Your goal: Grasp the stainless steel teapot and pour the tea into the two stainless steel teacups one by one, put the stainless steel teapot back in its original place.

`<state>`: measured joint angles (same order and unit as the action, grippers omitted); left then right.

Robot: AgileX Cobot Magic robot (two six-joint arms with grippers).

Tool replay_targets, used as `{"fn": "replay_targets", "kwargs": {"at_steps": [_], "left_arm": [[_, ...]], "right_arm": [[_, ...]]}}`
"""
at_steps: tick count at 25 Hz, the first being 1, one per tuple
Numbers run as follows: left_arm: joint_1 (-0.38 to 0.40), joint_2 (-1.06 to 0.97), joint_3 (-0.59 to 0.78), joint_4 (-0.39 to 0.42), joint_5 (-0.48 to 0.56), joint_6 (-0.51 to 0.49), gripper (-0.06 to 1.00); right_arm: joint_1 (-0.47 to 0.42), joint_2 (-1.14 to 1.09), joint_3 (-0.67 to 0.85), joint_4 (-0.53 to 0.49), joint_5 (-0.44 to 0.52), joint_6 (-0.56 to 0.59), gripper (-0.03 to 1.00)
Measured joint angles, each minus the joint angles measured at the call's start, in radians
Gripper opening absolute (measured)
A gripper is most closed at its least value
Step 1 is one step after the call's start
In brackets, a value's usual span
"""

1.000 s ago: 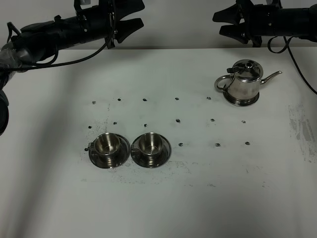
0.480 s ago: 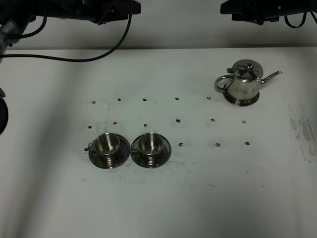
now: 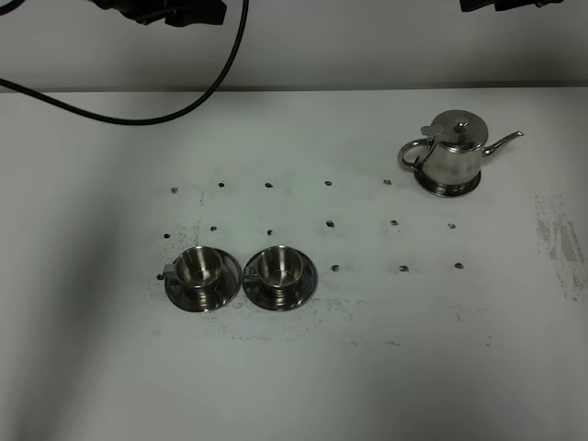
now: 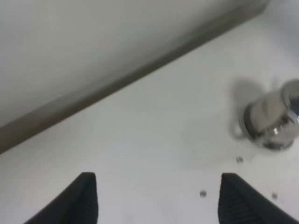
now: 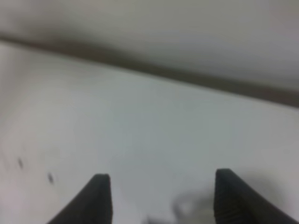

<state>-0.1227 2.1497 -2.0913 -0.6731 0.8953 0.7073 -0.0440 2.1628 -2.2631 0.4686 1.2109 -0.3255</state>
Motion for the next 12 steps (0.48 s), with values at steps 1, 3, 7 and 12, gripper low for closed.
{"fn": "replay_targets", "kwargs": {"at_steps": [1,3,7,12], "left_arm": [[-0.006,-0.042,0.054,0.014,-0.01,0.019,0.54],[-0.025,-0.125,0.154,0.064,-0.056,0.059,0.54],[-0.068,-0.351,0.367,0.223,-0.186,0.12,0.54],[-0.046,-0.671,0.572,0.308,-0.266,0.086,0.54]], "right_arm": [[0.011,-0.038,0.031,-0.028,0.006,0.0,0.47],[0.02,-0.1,0.082,-0.046,0.01,0.001,0.47],[0.032,-0.22,0.186,-0.07,0.008,0.001,0.47],[0.11,-0.353,0.345,-0.071,-0.06,-0.029,0.47]]}}
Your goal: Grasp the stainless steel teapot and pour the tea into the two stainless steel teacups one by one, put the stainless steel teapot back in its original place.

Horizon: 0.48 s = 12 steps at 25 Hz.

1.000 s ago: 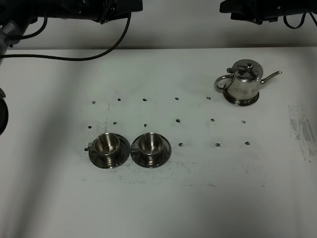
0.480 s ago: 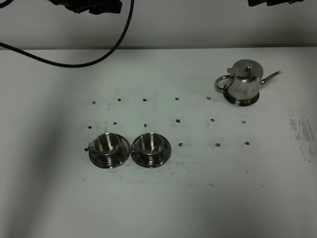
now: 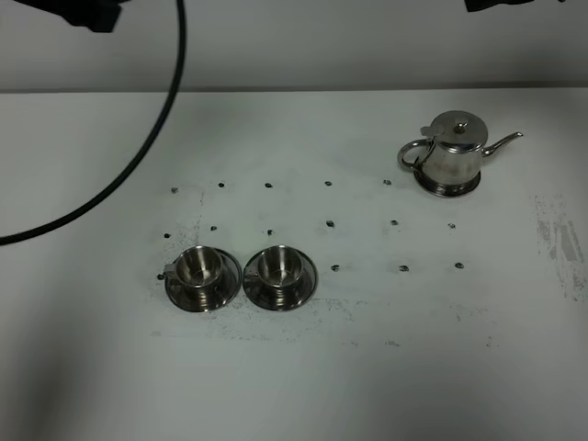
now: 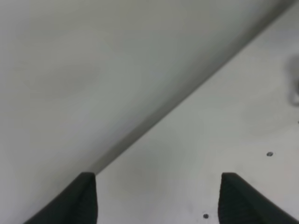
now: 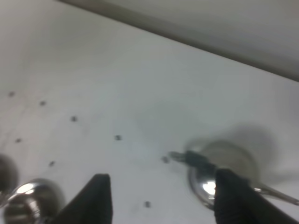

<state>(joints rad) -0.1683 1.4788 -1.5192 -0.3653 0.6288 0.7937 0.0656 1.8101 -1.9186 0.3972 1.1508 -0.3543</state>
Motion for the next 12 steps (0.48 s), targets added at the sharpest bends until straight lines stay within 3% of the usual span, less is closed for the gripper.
{"fn": "replay_targets", "kwargs": {"at_steps": [7,12], "left_arm": [[0.168,-0.359,0.227,0.102,0.069,-0.146,0.54],[0.227,-0.603,0.365,0.179,0.149,-0.264,0.54]], "right_arm": [[0.179,-0.037,0.084,-0.033,-0.065,-0.041,0.47],[0.264,-0.037,0.141,-0.086,-0.172,-0.041,0.47]]}}
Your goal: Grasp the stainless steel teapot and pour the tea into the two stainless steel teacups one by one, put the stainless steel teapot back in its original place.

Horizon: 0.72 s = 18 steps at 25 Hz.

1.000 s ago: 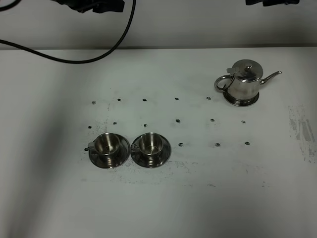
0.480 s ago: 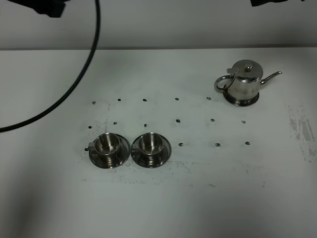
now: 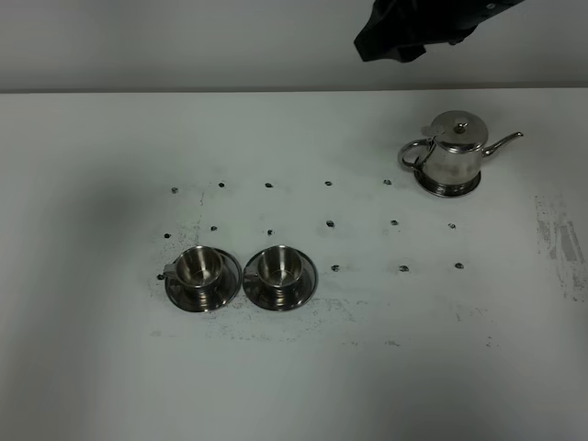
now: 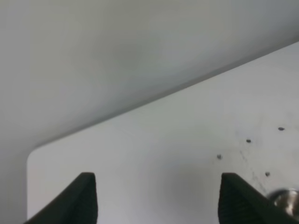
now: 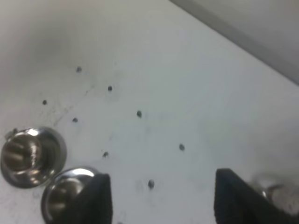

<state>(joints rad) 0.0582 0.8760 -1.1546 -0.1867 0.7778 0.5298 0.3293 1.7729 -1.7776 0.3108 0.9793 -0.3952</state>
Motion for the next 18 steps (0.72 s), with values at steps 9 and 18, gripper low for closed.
{"fn": "replay_targets", "kwargs": {"at_steps": [9,18], "left_arm": [[0.004,-0.296,0.158,0.106,0.308,-0.264,0.54],[0.004,-0.548,0.489,0.063,0.337,-0.323,0.54]], "right_arm": [[0.058,0.077,0.018,-0.04,-0.051,0.0,0.47],[0.104,0.167,0.018,-0.083,-0.105,-0.015,0.46]]}}
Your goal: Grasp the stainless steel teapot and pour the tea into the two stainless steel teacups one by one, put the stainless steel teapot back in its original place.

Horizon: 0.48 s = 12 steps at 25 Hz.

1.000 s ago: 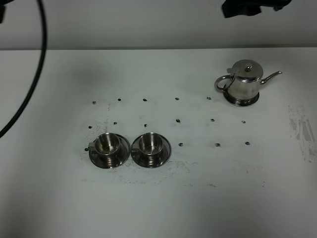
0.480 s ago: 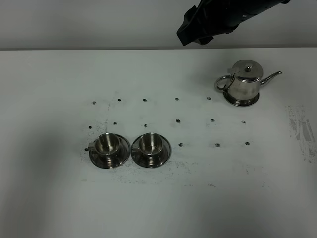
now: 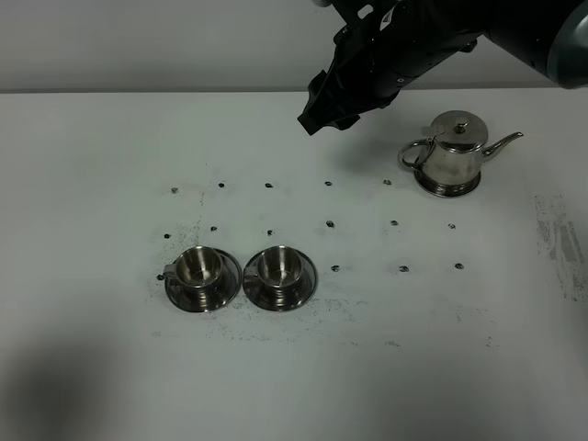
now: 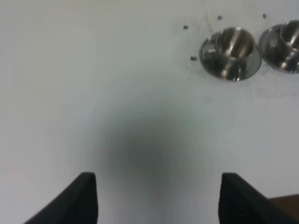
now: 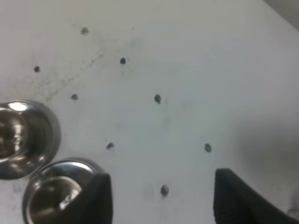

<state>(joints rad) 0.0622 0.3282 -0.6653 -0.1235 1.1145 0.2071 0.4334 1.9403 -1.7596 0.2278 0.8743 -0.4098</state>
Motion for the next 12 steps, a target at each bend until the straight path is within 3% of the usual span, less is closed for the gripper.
{"fn": "replay_targets", "kwargs": {"at_steps": [6,12], "left_arm": [[0.0,-0.121,0.146,0.002,-0.038,-0.08,0.54],[0.0,-0.162,0.154,0.003,-0.038,-0.092,0.54]], "right_arm": [[0.023,0.048,0.0,-0.04,-0.059,-0.001,0.46],[0.026,0.099,-0.004,-0.061,-0.1,-0.001,0.46]]}}
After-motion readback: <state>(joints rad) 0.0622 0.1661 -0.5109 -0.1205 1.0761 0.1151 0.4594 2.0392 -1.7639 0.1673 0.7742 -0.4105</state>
